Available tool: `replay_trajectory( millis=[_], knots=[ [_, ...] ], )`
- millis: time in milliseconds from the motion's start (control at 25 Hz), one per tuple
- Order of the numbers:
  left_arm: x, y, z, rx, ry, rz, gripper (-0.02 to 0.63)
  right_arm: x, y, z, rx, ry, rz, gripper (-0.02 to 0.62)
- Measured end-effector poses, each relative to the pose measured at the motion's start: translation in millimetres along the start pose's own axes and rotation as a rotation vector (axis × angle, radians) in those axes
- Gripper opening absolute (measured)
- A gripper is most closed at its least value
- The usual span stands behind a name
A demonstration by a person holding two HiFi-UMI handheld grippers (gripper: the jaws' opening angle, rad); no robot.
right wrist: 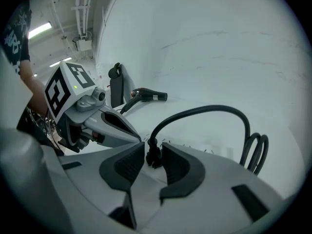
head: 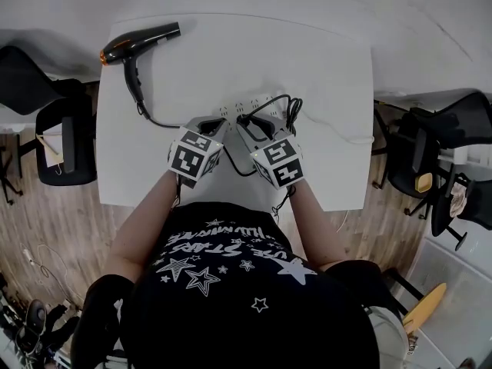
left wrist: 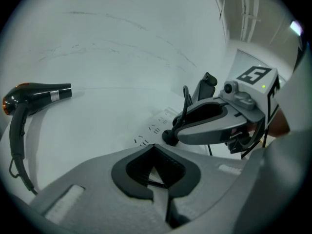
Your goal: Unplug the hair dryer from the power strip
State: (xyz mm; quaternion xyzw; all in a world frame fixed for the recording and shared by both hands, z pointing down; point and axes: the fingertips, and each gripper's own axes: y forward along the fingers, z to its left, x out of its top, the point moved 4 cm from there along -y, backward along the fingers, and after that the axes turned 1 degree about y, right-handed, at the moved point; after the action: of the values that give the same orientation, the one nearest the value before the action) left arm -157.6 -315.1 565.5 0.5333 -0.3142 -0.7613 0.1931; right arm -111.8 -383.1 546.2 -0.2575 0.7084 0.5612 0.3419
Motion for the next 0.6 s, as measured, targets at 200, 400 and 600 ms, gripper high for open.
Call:
replay_trajectory(
  millis=[200,400,600],
  knots=[
    [0,1,-3,0.042,0.057,0.011,0.007,0,3,-1,-0.001,-0.055,0.013,0.087],
    [0,3,-5,0.067,0.106,0.048,0.008,0,7,-8,0.085,-0.015,0.021,0.084],
    [3,5,-4,0.055,0.099,0.089,0.008,5,9,-12,0.148,-0.052,0.051,0.083]
  ],
)
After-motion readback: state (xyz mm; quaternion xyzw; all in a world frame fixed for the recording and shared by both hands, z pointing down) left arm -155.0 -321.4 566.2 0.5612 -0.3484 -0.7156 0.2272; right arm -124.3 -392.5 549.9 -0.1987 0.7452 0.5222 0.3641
